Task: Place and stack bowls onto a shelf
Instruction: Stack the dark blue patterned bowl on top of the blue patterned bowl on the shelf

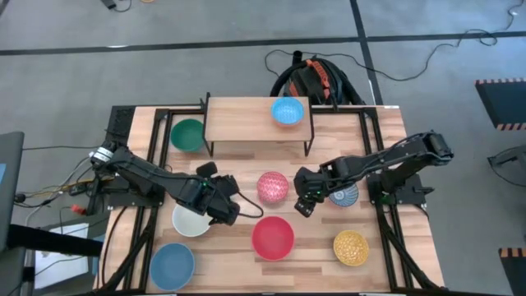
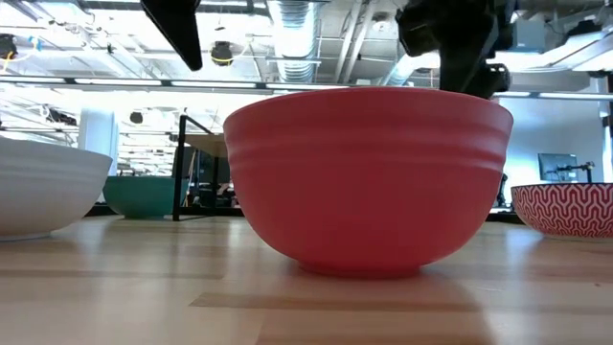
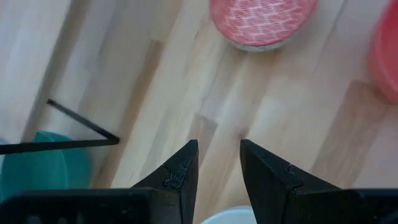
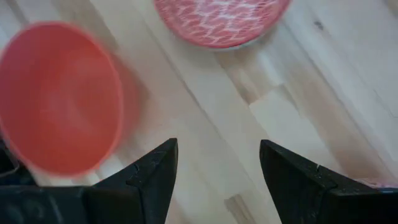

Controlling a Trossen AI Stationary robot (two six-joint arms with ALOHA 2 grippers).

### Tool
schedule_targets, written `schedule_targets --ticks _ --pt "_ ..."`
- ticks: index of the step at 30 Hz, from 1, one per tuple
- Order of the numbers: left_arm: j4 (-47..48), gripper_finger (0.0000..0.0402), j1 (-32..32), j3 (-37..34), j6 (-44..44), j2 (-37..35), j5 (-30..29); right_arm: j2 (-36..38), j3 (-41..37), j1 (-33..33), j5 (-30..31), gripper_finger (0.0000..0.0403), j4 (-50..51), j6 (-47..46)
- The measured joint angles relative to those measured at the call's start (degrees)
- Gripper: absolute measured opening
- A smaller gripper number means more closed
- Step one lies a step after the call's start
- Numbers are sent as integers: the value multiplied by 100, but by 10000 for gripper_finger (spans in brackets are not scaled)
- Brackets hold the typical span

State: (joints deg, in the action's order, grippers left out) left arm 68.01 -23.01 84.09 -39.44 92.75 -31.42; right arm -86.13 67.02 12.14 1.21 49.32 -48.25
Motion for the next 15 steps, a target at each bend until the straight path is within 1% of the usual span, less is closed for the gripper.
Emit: schedule_targets --ticks 3,7,11,15 --pt "-599 105 -186 0 471 -34 217 68 3 75 6 254 442 223" --pt "-1490 105 -338 7 1014 -122 123 68 -2 79 44 254 1160 615" --pt "-1433 105 -224 2 1156 -164 -117 52 -77 -159 48 254 1579 1089" --pt "-970 105 -189 0 1084 -162 -370 59 -389 -460 36 254 1709 1251"
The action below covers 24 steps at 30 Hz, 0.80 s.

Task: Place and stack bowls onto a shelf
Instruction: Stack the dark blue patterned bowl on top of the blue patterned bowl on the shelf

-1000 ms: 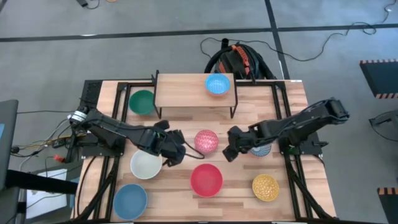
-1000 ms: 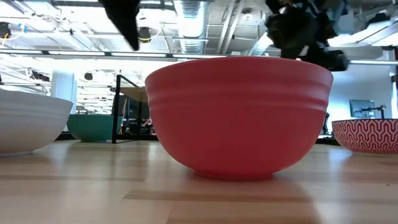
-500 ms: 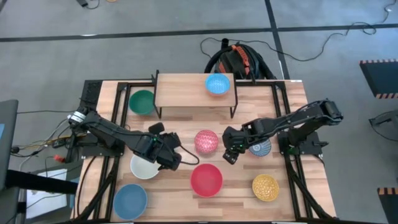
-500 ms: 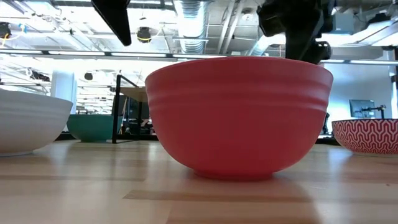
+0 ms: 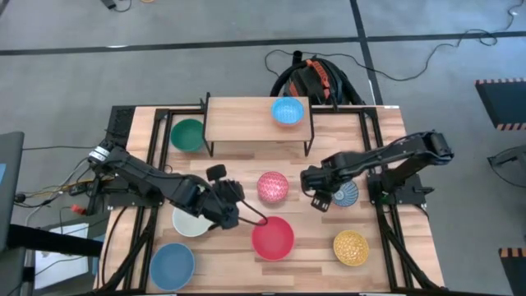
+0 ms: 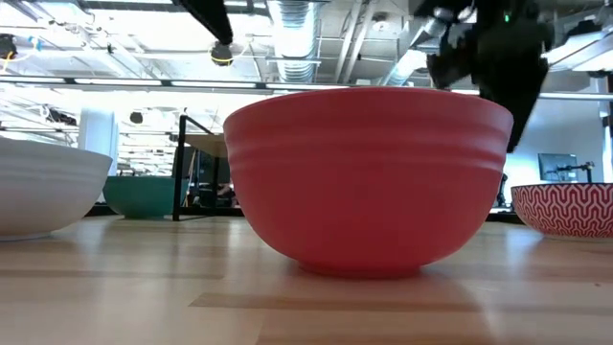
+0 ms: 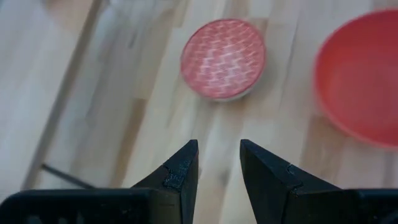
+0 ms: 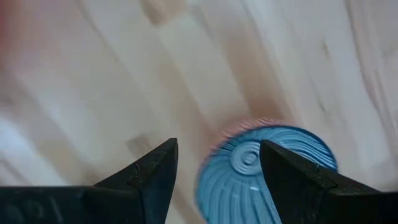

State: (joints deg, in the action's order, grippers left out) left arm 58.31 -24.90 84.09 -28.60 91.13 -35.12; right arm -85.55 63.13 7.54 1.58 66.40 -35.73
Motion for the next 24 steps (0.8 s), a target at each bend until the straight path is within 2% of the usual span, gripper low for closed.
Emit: schedule_targets --ticks 3,6,10,15,19,24 --pt "90 105 -34 -175 -165 -21 -156 12 -303 -164 -255 254 -89 -33" --pt "16 105 -92 -690 -593 -229 -129 12 -598 -217 -589 254 -167 -474" --pt "-605 105 -215 -1612 -1277 -659 35 13 -909 -94 -635 254 -267 -1117" --pt "-1421 105 -266 -2463 -1788 -1278 135 0 -1225 -1 -644 241 -1021 -1537" --pt "-1589 105 -181 -2694 -2102 -1632 -266 -4 -1451 -35 -646 196 -1391 -1824" --pt "-1681 105 20 -2721 -2085 -1901 -639 -6 -1541 -53 -635 101 -1365 -1879"
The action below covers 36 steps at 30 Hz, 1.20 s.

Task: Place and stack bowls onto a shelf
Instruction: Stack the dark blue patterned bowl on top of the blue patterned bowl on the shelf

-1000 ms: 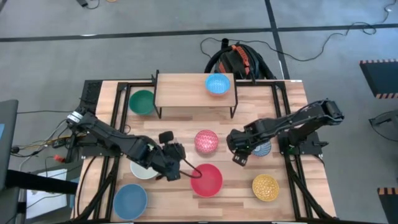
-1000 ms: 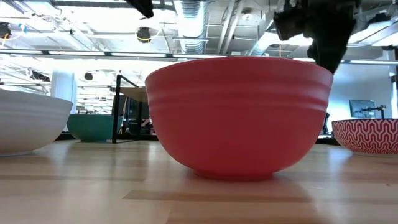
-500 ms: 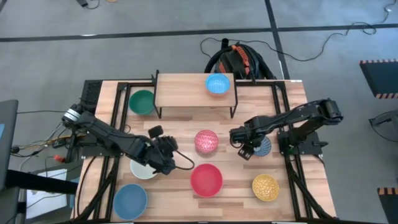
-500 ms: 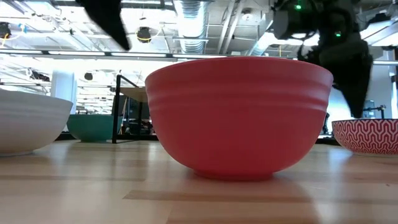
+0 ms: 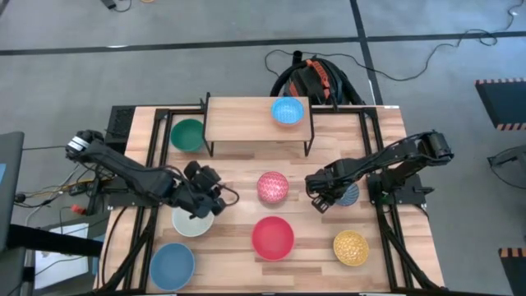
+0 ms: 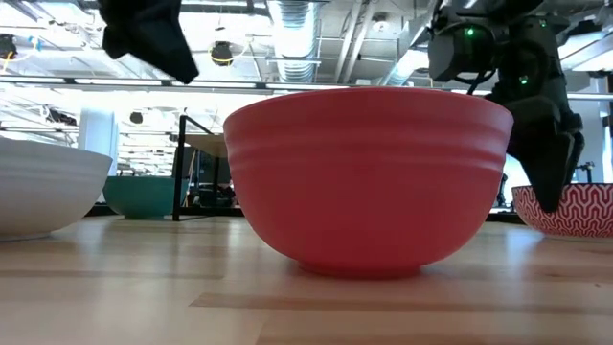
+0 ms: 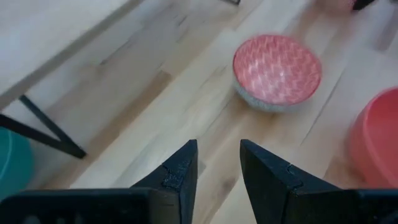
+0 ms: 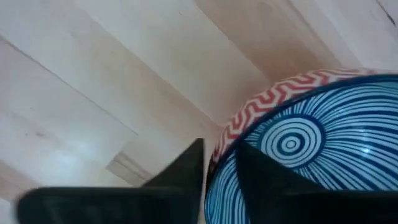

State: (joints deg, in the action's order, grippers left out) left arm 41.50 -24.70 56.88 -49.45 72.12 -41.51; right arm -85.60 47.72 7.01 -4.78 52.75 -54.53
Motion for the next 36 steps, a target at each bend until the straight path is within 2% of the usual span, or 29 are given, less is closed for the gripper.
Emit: schedule_targets --ticks 4,11,18,24,28,31,36 --pt "-194 105 112 0 255 -118 24 12 226 9 -141 36 383 231" --pt "-417 105 253 0 879 -162 -145 15 1751 -18 53 36 1808 1226" --pt "-624 105 602 2 1277 -162 58 0 3547 -501 1364 36 2344 2442" --pt "-661 105 719 2 1254 -161 135 2 4576 -1330 2271 36 1785 4330" --pt "-670 105 817 2 1153 -160 157 0 4948 -2081 2250 36 784 5647" --pt "-672 105 903 2 1037 -160 156 -221 5130 -2577 2037 36 259 6239" --pt "-675 105 1035 2 705 -160 235 -949 5643 -3060 1532 36 278 6675"
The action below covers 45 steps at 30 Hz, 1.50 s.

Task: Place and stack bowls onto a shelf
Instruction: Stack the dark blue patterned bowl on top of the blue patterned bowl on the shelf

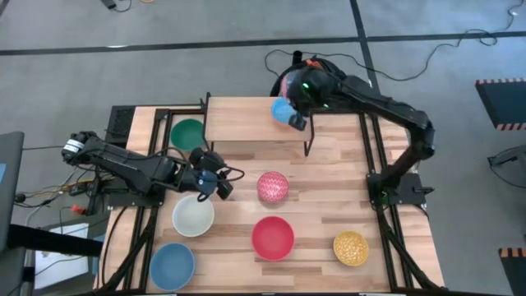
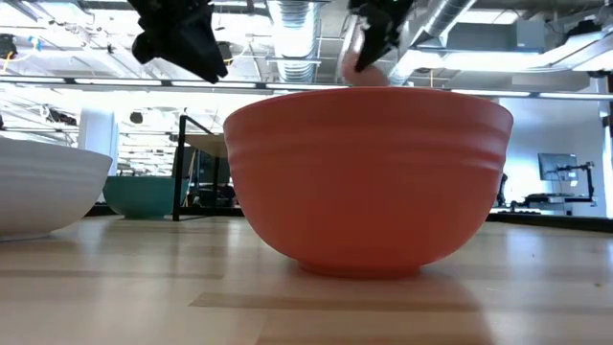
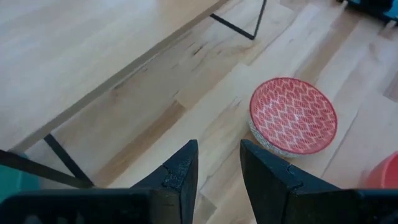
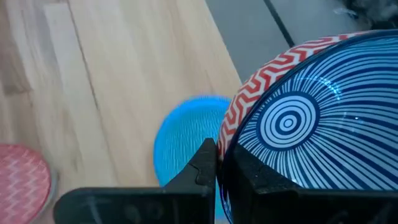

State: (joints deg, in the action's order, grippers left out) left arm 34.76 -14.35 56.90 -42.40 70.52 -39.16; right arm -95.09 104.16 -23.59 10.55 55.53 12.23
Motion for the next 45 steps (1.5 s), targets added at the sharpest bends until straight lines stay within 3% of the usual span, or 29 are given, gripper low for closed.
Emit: schedule_targets --ticks 6,11,25,32,45 --pt "13 105 89 0 -80 0 136 -1066 1087 -4 69 36 1254 329" --pt "24 105 205 0 -78 0 193 -1482 1564 9 154 36 1907 357" --pt "27 105 247 2 -86 0 90 -1492 1578 -44 -579 36 2204 -16" --pt "27 105 247 4 -32 0 81 -1493 1578 -48 -610 39 2249 -17" --pt "27 105 245 4 -214 0 184 -1488 1270 -18 -611 101 2182 -40"
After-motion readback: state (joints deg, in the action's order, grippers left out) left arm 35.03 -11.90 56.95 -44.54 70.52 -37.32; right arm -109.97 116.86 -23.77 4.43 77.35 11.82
